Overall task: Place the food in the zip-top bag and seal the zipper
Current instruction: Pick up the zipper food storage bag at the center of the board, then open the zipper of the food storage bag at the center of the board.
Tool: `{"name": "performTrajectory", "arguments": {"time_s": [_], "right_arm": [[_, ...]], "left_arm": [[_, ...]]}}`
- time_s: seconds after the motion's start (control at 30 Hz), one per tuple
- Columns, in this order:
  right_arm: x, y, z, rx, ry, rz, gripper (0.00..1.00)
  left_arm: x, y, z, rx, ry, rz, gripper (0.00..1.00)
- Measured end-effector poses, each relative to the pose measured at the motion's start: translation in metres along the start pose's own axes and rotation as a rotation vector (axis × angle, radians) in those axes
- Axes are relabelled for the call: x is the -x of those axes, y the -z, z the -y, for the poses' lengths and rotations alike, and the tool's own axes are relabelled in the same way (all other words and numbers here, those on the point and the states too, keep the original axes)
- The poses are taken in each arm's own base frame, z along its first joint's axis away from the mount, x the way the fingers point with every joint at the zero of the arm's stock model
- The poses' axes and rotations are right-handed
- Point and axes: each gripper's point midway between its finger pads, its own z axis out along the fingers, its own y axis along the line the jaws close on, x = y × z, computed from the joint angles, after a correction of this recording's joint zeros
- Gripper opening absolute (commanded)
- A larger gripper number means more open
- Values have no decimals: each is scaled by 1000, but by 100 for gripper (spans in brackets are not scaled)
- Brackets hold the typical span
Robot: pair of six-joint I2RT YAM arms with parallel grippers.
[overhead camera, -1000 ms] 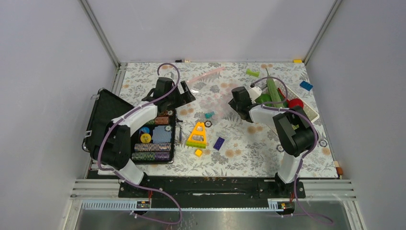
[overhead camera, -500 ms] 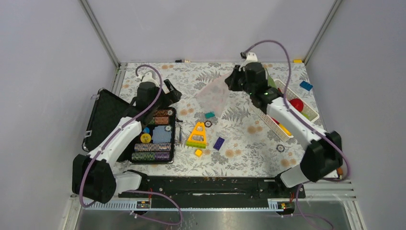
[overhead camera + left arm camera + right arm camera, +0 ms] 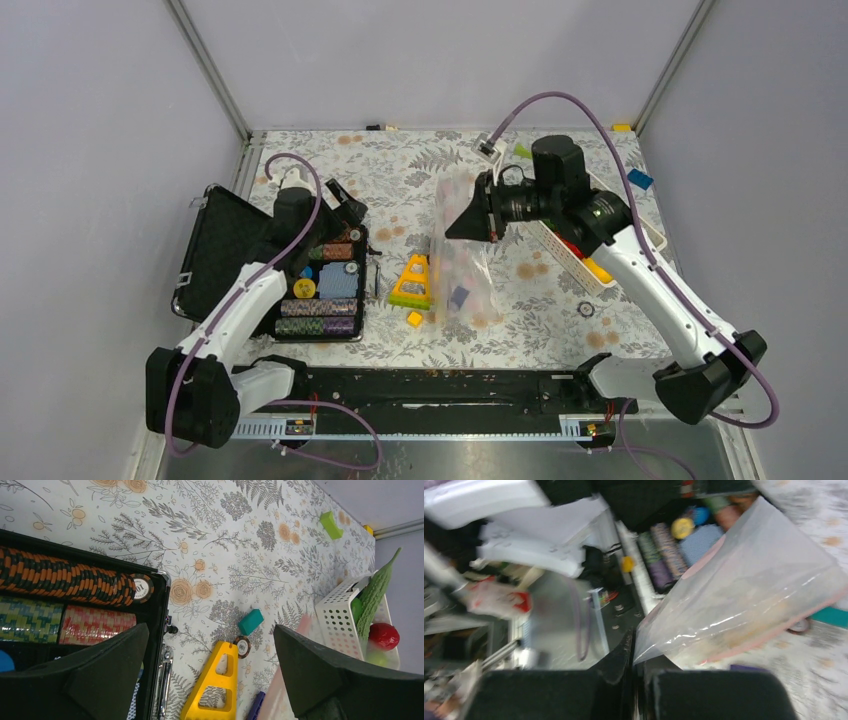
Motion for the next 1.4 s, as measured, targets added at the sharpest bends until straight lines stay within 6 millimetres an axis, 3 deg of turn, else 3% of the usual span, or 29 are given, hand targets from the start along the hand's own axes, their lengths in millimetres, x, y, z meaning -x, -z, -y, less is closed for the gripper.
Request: {"name": "performTrajectory", "arguments": {"time_s": [0.13, 0.2, 0.27, 0.33, 0.4, 0.5, 0.53, 0.57, 0.63, 0.7, 0.83, 1.0, 1.17, 1.27, 1.4], "right_arm": [[-13, 11, -43, 190, -39, 4, 0], [-20, 16, -48, 203, -63, 7, 0], [-27, 15, -40, 157, -92, 5, 0], [-39, 11, -21, 71, -135, -10, 0], [-60, 7, 12, -66, -197, -54, 6], [-102, 8, 75, -331, -268, -165, 11], [-119, 12, 99, -436, -278, -215, 14], [-133, 17, 118, -527, -287, -264, 24], [-161, 35, 154, -724, -288, -381, 28], [-176, 51, 176, -863, -271, -459, 28], [-181, 73, 198, -1027, -222, -515, 27], [-164, 87, 216, -1161, -162, -469, 25], [-155, 94, 230, -1263, -154, -428, 25], [-153, 95, 233, -1285, -159, -408, 26], [-155, 95, 234, -1297, -174, -392, 26]], "left_arm": [[3, 7, -2, 14, 4, 17, 99], [4, 9, -3, 21, 4, 22, 99], [3, 10, -6, 35, 4, 23, 99], [4, 10, -8, 47, 4, 27, 99], [4, 10, -11, 60, 3, 31, 99], [2, 11, -15, 75, 3, 31, 99], [1, 12, -18, 82, 3, 30, 99], [-1, 12, -21, 94, 2, 28, 99], [-2, 12, -25, 112, 2, 26, 99], [-2, 12, -26, 119, 1, 27, 99], [-4, 12, -28, 121, -1, 24, 99], [-24, 10, -30, 94, 7, -44, 99], [-75, 16, -24, 2, 17, -215, 99], [-113, 31, -3, -103, -26, -327, 99], [-149, 50, 35, -278, -63, -439, 99]]}}
